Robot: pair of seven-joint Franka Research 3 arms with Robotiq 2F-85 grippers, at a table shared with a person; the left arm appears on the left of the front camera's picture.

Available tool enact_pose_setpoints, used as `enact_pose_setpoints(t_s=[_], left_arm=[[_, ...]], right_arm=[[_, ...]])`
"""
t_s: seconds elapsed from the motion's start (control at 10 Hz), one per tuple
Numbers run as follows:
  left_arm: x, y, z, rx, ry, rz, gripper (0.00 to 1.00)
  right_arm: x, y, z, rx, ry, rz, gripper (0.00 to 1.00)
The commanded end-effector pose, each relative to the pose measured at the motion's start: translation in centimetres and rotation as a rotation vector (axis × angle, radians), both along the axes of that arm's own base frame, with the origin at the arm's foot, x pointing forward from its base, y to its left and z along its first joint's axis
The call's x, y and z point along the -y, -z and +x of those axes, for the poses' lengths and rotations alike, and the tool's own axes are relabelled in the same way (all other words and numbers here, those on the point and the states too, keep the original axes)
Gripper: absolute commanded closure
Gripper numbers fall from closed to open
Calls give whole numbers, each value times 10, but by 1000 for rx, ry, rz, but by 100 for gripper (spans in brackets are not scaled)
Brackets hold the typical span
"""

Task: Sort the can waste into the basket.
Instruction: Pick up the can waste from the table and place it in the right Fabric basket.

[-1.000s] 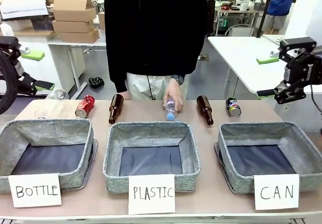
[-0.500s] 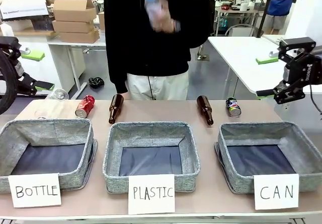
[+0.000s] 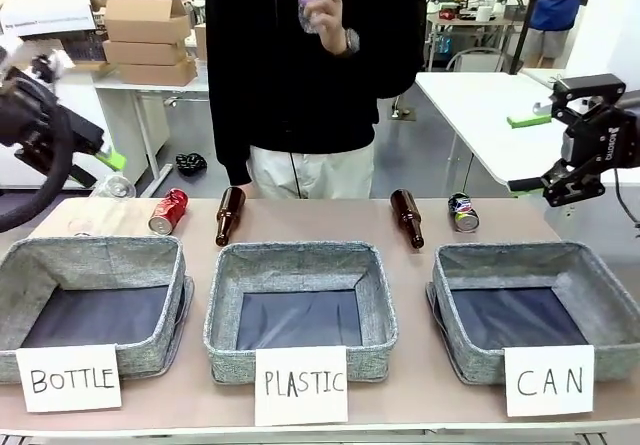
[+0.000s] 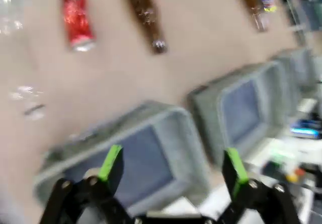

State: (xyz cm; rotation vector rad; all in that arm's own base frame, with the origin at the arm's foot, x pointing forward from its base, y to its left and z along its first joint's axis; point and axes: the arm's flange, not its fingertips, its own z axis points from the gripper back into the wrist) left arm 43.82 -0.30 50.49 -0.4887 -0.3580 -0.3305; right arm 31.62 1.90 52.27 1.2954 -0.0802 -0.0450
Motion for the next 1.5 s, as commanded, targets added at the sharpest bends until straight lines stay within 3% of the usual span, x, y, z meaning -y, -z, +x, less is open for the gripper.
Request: enact_pose_setpoints(t_s=[0.0, 0.1, 0.2, 0.3, 0.5, 0.6, 0.8, 0.9, 1.2, 1.3, 1.4], left_arm=[[15, 6, 19, 12, -152, 324, 0], [22, -9, 19, 66, -168, 147, 0], [7, 4, 15, 47, -40, 155, 0], [7, 4, 15, 47, -40, 155, 0], [34, 6, 33, 105, -133, 245, 0], [52, 20, 74, 105, -209, 276, 0], [89, 63, 150, 50, -215, 433, 0], [96, 76, 168, -16, -170, 424, 0], [95, 117, 209, -86, -284, 435, 0], [93, 130, 216, -153, -241, 409, 0], [90, 145, 223, -180, -274, 425, 0]], right_arm=[[-2, -1, 3, 30, -2, 25, 0], [-2, -1, 3, 30, -2, 25, 0], [-2, -1, 3, 30, -2, 25, 0], [-2, -1, 3, 30, -2, 25, 0], [-2, -1, 3, 30, -2, 25, 0], [-2, -1, 3, 30, -2, 25, 0], [-2, -1, 3, 30, -2, 25, 0], [-2, -1, 3, 30, -2, 25, 0], [-2, -1, 3, 30, -2, 25, 0], [-2, -1, 3, 30, -2, 25, 0], [-2, -1, 3, 30, -2, 25, 0]])
